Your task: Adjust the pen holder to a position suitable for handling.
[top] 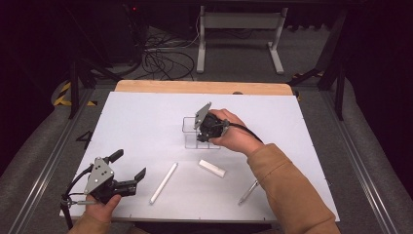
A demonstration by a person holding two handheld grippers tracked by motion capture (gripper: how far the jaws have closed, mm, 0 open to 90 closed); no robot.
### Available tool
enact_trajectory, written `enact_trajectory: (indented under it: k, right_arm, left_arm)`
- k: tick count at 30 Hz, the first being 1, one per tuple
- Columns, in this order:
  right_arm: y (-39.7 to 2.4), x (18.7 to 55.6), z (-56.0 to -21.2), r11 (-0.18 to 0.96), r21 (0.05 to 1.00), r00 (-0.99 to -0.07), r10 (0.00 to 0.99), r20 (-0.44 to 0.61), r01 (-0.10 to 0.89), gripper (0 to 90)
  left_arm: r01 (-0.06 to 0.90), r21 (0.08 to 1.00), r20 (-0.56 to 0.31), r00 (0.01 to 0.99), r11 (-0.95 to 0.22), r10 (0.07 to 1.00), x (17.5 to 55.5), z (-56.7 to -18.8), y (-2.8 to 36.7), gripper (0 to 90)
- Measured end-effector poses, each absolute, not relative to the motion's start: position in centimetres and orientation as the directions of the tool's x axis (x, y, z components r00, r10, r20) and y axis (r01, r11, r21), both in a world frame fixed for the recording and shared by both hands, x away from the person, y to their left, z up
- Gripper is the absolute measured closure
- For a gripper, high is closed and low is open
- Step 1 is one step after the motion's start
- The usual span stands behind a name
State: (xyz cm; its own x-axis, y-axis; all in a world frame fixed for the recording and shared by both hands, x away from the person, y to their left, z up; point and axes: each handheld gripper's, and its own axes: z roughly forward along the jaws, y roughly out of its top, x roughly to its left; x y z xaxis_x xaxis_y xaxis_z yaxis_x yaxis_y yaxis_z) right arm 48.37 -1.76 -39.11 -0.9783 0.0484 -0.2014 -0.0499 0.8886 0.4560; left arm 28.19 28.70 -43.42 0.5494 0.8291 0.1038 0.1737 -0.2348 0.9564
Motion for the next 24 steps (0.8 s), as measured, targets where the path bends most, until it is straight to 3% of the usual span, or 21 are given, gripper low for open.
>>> enact_trajectory:
  k: [12, 24]
  right_arm:
    - [-1.7, 48.4, -39.1, 0.882, 0.468, -0.978, 0.055, -0.199, -0.046, 81.8]
    - [-3.7, 47.6, -36.9, 0.798, 0.602, -0.968, 0.141, -0.206, -0.012, 52.6]
  left_arm:
    - [0.173, 0.956, 0.104, 0.549, -0.235, 0.829, 28.2, -43.4, 28.7, 8.2]
    - [0.175, 0.957, 0.1, 0.548, -0.231, 0.83, 28.2, -43.4, 28.7, 8.1]
